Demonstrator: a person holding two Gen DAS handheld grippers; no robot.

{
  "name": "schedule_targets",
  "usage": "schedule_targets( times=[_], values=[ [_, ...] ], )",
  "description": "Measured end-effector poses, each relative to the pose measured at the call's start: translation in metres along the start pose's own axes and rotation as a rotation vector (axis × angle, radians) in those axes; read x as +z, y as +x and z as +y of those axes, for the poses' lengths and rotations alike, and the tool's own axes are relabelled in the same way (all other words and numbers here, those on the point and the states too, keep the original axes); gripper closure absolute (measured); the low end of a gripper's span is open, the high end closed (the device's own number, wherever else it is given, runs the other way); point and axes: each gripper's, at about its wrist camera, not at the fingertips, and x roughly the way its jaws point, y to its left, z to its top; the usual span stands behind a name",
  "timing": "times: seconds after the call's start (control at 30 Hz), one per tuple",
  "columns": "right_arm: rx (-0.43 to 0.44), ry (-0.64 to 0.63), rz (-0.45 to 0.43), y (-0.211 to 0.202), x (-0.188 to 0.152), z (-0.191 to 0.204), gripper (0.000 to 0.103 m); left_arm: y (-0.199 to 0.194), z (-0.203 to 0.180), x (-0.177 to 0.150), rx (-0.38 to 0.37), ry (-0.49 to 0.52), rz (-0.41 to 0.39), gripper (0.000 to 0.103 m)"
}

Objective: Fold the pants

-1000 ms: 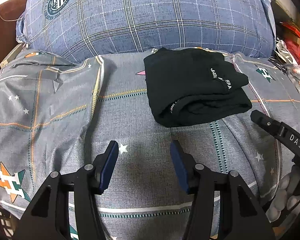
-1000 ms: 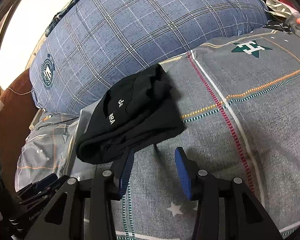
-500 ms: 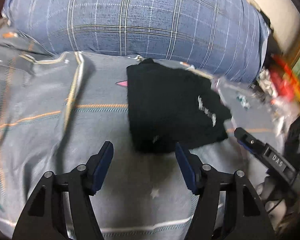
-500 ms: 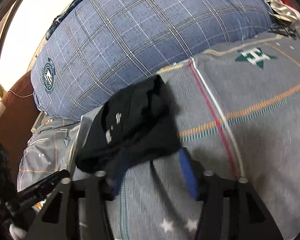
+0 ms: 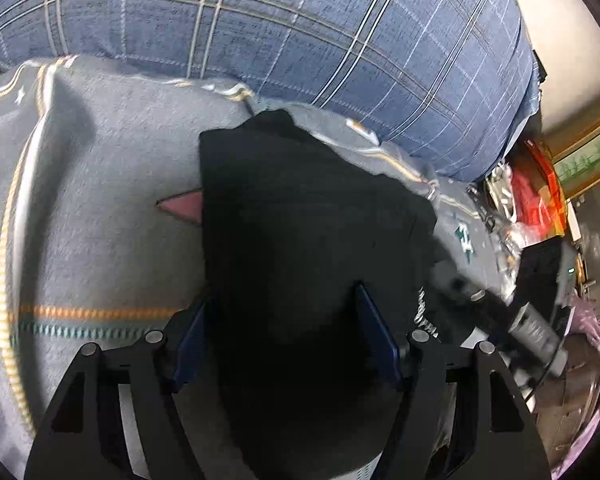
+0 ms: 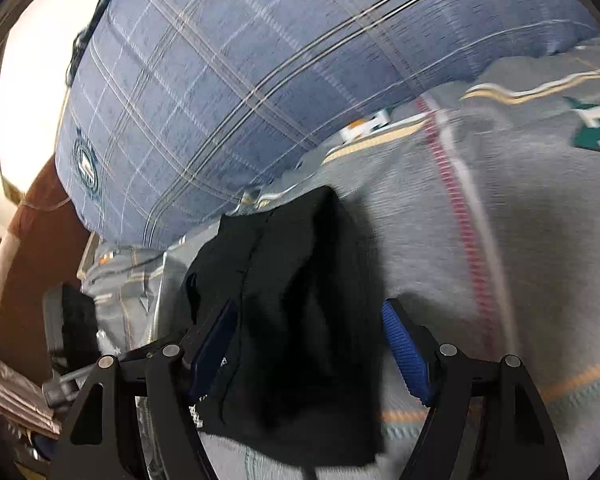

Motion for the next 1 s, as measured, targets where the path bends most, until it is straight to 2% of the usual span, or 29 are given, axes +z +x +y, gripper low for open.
schedule_targets(
  times=[0.03,0.07,0.1,0.13,0.17,0.23,0.4,0.47,0.5,0.53,0.6,0.67,0.7,0.77,0.83,0.87,0.93,1.0],
  values=[
    [-0.008,-0.004,0.002,0.004,0.000,0.003,0.035,0.000,-0.003,0.000,0.002,0.001,0.006,0.038],
    [-0.021,-0.016,-0.002,0.005,0.000,0.008,0.041,-0.001,-0.007,0.000,0.012,0.004,0.004,0.052],
    [-0.032,-0.034,0.004,0.006,0.000,0.015,0.055,-0.003,-0.008,0.001,0.010,0.005,0.003,0.057],
    [-0.041,-0.045,-0.002,0.003,0.000,0.019,0.060,-0.007,-0.009,0.000,0.002,0.004,-0.004,0.068],
    [-0.043,-0.060,-0.012,-0.001,-0.001,0.025,0.062,-0.012,-0.008,0.001,-0.011,0.003,-0.011,0.073],
    [-0.019,-0.081,-0.012,-0.007,-0.001,0.037,0.068,-0.025,-0.007,0.001,-0.025,0.000,-0.035,0.076],
    [0.061,-0.130,-0.016,-0.015,-0.003,0.078,0.069,-0.071,0.002,0.003,-0.037,-0.004,-0.130,0.077],
    [0.090,-0.138,-0.008,-0.010,-0.002,0.091,0.068,-0.084,0.013,0.004,-0.007,-0.018,-0.157,0.075],
    [0.093,-0.135,0.000,-0.003,-0.002,0.095,0.066,-0.086,0.023,0.006,0.037,-0.034,-0.161,0.072],
    [0.083,-0.128,0.013,0.006,-0.003,0.096,0.063,-0.084,0.031,0.006,0.081,-0.050,-0.159,0.068],
    [0.006,-0.119,0.047,0.028,-0.004,0.093,0.061,-0.079,0.049,0.004,0.188,-0.075,-0.126,0.068],
    [-0.135,-0.139,0.034,0.034,-0.008,0.094,0.059,-0.086,0.055,-0.004,0.224,-0.074,-0.133,0.068],
    [-0.143,-0.145,-0.007,0.026,-0.011,0.097,0.059,-0.093,0.054,-0.007,0.216,-0.068,-0.147,0.068],
    [-0.107,-0.144,-0.089,0.004,-0.016,0.104,0.059,-0.109,0.044,-0.014,0.212,-0.027,-0.199,0.068],
    [-0.015,-0.159,-0.154,-0.017,-0.021,0.118,0.059,-0.113,0.032,-0.022,0.194,0.023,-0.224,0.067],
    [0.022,-0.166,-0.153,-0.019,-0.021,0.123,0.059,-0.108,0.026,-0.021,0.184,0.031,-0.218,0.066],
    [0.109,-0.156,-0.085,-0.007,-0.022,0.129,0.059,-0.088,0.022,-0.024,0.176,0.042,-0.177,0.066],
    [0.101,-0.108,-0.024,0.015,-0.024,0.119,0.059,-0.066,0.030,-0.024,0.206,0.019,-0.142,0.066]
  ],
)
